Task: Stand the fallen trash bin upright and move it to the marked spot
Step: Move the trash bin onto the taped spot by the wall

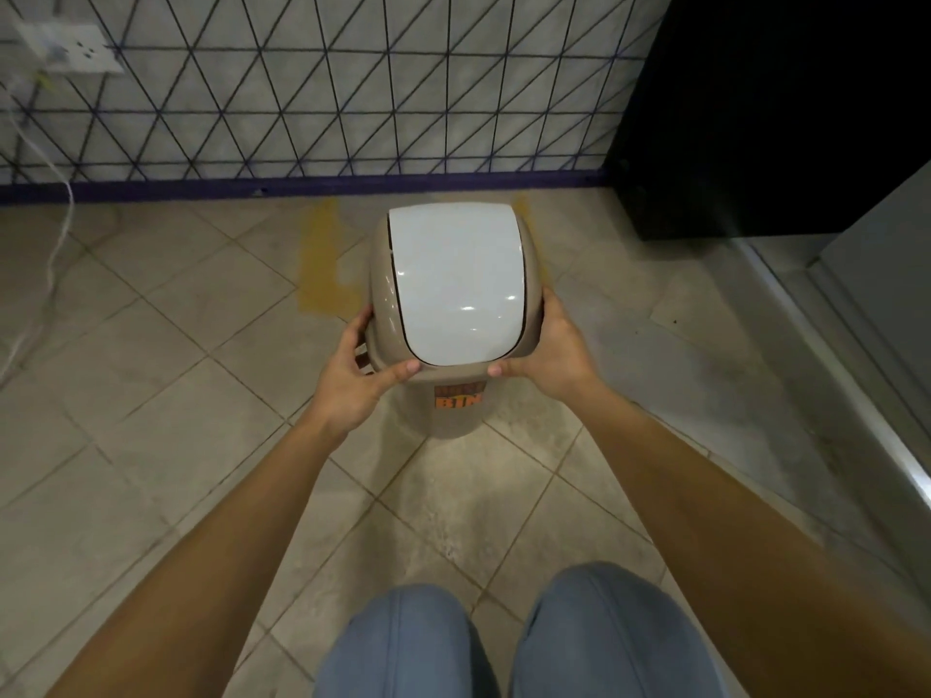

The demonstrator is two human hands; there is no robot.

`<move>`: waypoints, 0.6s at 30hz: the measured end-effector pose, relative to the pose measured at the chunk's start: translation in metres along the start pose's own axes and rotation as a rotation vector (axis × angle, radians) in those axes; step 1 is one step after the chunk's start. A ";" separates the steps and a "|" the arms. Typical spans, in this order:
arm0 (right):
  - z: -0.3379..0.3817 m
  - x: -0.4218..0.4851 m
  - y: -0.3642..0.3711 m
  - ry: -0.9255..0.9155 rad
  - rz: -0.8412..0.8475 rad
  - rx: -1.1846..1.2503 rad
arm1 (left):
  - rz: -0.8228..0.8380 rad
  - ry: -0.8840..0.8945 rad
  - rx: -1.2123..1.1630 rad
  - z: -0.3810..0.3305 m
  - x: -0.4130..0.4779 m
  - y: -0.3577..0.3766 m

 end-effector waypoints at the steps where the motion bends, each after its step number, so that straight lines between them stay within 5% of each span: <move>1: 0.000 0.003 0.000 0.001 0.000 0.005 | -0.004 0.000 0.007 0.000 0.004 -0.001; 18: 0.015 0.069 0.015 -0.041 0.060 0.039 | -0.011 -0.039 0.188 -0.014 0.066 -0.016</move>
Point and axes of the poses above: each hand's wrist, its own x-axis towards the middle knuckle, its own y-axis out of the palm, z = x × y, the point moved 10 cm from there along x, towards the middle knuckle, and after that the axes turned 9 degrees about x, right-handed, at the moved point
